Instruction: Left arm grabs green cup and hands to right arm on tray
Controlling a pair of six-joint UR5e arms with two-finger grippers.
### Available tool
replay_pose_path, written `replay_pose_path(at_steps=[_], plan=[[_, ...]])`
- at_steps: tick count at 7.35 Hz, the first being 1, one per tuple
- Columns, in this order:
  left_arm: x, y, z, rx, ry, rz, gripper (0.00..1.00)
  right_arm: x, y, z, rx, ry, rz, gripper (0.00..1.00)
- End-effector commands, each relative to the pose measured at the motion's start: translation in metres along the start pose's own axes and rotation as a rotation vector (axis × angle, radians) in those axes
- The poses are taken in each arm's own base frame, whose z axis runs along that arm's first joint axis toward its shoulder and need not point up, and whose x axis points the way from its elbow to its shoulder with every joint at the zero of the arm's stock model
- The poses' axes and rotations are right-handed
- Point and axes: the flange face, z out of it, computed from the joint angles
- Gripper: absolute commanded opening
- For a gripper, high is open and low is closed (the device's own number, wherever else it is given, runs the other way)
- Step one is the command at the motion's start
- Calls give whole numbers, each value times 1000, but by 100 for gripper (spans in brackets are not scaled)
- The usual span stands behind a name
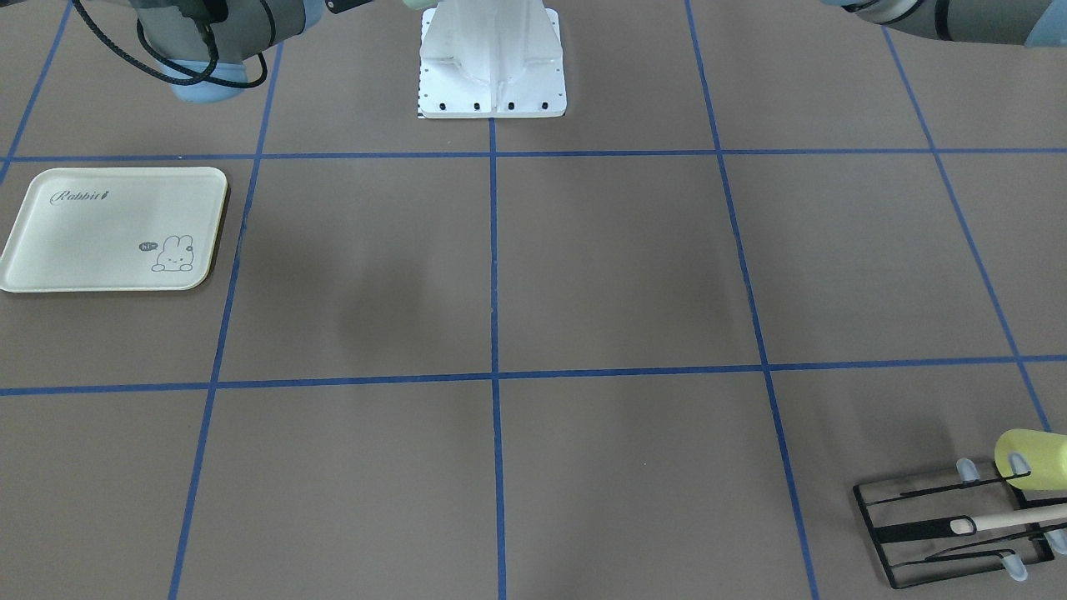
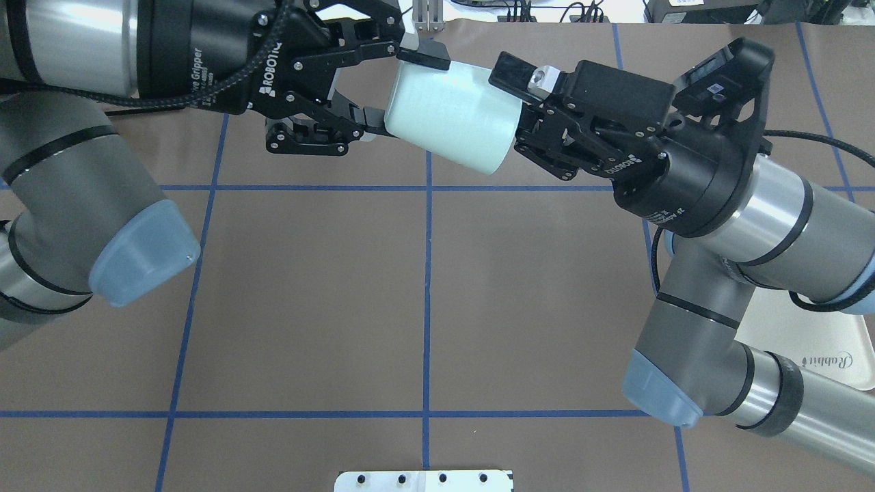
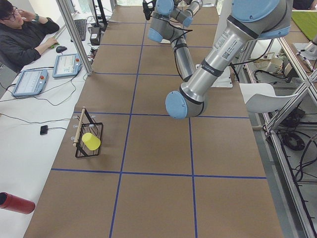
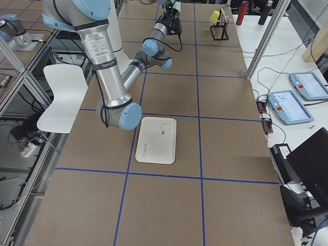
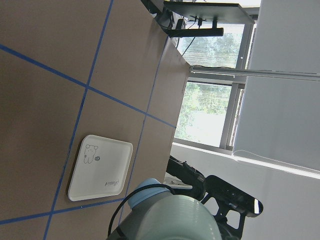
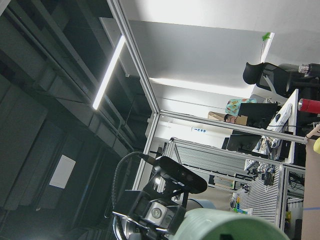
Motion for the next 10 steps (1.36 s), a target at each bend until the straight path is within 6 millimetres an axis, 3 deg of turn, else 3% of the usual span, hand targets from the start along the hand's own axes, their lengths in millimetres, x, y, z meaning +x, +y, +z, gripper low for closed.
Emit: replay_pose_path(at_steps=[1, 2, 3, 4, 7, 10], plan=[[0, 0, 0, 0, 0, 0, 9, 1, 1, 0, -1, 1, 2, 34], [0, 0, 0, 0, 0, 0, 25, 1, 2, 0, -3, 0, 4, 24], [0, 0, -1, 1, 2, 2, 90, 1, 2, 0, -3, -1, 3, 6], [0, 0, -1, 3, 1, 1, 100, 2, 3, 0, -4, 0, 4, 0], [12, 1, -3, 35, 66, 28, 100, 1, 4, 0, -6, -2, 5, 0], [6, -6, -2, 48, 53, 34, 100, 2, -2, -3, 4, 6, 1, 0]])
